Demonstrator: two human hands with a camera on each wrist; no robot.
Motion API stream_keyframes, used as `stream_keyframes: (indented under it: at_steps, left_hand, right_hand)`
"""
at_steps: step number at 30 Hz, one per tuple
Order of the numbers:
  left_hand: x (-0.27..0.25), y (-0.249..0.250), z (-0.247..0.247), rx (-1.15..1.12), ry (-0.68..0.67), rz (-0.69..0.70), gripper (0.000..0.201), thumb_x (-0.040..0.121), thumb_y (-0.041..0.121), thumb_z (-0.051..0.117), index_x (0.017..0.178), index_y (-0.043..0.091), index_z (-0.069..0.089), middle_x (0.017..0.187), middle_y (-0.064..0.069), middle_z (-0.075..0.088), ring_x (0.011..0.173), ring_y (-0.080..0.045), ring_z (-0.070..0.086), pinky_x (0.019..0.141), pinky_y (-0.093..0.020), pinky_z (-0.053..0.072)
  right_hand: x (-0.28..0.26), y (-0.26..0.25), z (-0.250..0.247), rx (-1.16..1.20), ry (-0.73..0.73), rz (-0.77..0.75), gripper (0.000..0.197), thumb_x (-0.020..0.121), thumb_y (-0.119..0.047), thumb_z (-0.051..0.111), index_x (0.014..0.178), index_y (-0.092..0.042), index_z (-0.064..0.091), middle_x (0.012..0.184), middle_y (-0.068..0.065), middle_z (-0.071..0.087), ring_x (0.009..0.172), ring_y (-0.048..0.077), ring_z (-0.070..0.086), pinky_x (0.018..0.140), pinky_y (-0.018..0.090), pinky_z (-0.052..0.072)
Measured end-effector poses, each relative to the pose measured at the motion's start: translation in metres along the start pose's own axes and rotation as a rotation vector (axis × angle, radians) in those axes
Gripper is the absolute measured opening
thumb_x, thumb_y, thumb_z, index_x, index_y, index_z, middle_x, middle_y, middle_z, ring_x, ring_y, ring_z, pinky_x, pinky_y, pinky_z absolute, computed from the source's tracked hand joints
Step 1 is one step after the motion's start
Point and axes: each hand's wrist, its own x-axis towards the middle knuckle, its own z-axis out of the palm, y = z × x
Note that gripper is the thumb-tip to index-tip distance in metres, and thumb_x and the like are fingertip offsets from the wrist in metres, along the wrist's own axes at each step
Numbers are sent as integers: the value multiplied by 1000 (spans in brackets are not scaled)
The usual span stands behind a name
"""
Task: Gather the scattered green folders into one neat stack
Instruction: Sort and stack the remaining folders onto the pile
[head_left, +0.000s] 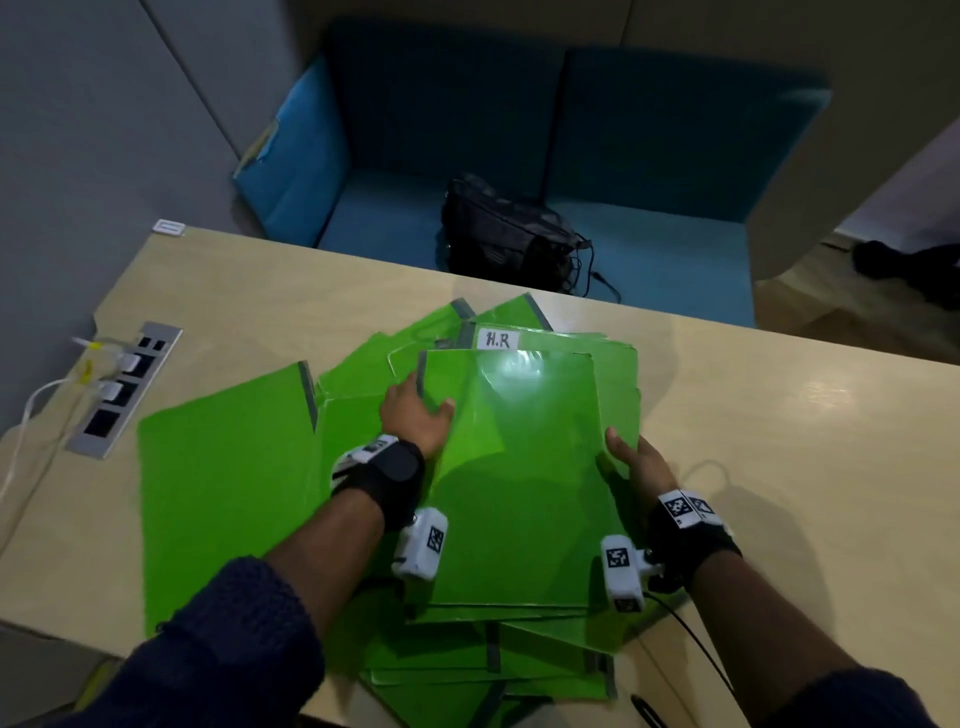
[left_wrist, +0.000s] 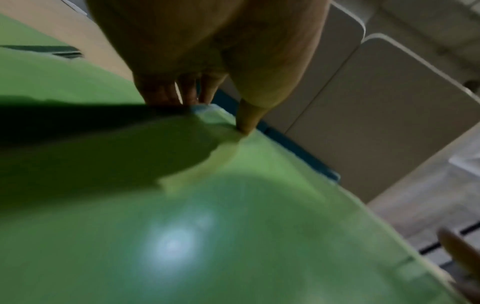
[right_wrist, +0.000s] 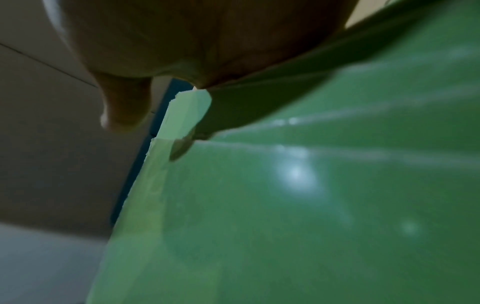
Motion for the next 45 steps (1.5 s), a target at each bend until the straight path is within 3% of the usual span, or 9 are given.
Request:
stream_keyframes:
  at_steps: [6,12,19,22,28,30,34,42,45]
  left_hand:
    - [-35,3,21,-117,34,-40,71,92,37,61,152,14,29,145,-12,48,131,-32,47,107,-36,39]
    - [-48,18,24,-144,-30,-15,71,94,35,60,154,23,23,151,-6,43,134,-27,46,109,-32,39]
    - [-49,11,-7,-291,-188,300,38,99,17,52,136,11,54,134,-1,60,116,-3,53,109,-23,36]
    - [-42,-19,-18,-38,-135,348,39,95,11,57,133,15,56,137,-5,57,125,-16,51,102,-17,33]
    - [-35,-86,-23,542,-270,275,76,85,46,66,150,34,29,163,8,11,150,-23,9,115,-61,21]
    - [-41,-89,-18,583,-265,268,75,87,48,62,150,35,25,163,10,7,151,-23,9,114,-61,23]
    - [-54,-70,-13,657,-248,217,75,88,43,62,151,33,22,164,7,5,151,-24,9,115,-62,19]
    - [-139,-52,29,933,-618,629,119,62,75,67,151,42,-5,155,14,-25,144,-15,-19,108,-75,0]
    - [-141,-55,32,955,-607,597,112,66,71,68,151,45,-1,160,13,-21,149,-18,-11,110,-73,7]
  right_hand:
    - [-6,13,-7,122,-119,-88,50,90,2,59,135,-14,46,120,8,63,105,21,62,79,28,50]
    - [-15,18,-6,-47,-57,-209,49,86,-21,72,130,-17,52,122,7,67,113,30,63,97,53,50]
    - [-34,12,-36,72,73,-354,37,88,-9,69,123,-7,59,106,7,72,85,10,74,71,29,60]
    - [-44,14,-69,131,118,-333,73,58,-45,89,116,-10,64,95,10,76,72,18,74,55,31,58]
    - [-51,39,-141,178,237,-276,55,74,-36,80,122,-16,66,110,17,73,91,39,71,76,60,56]
    - [-52,47,-153,133,303,-277,82,57,-50,87,126,-14,63,111,16,72,95,39,70,81,57,55]
    - [-56,57,-169,58,383,-236,48,91,-24,66,135,-8,55,122,23,63,106,41,63,88,48,49]
    - [-71,52,-210,93,364,-172,43,94,-12,61,135,-5,53,114,21,62,81,26,64,52,33,59]
    - [-70,56,-221,98,388,-173,46,92,-14,64,136,-6,53,117,22,63,84,29,65,65,36,54]
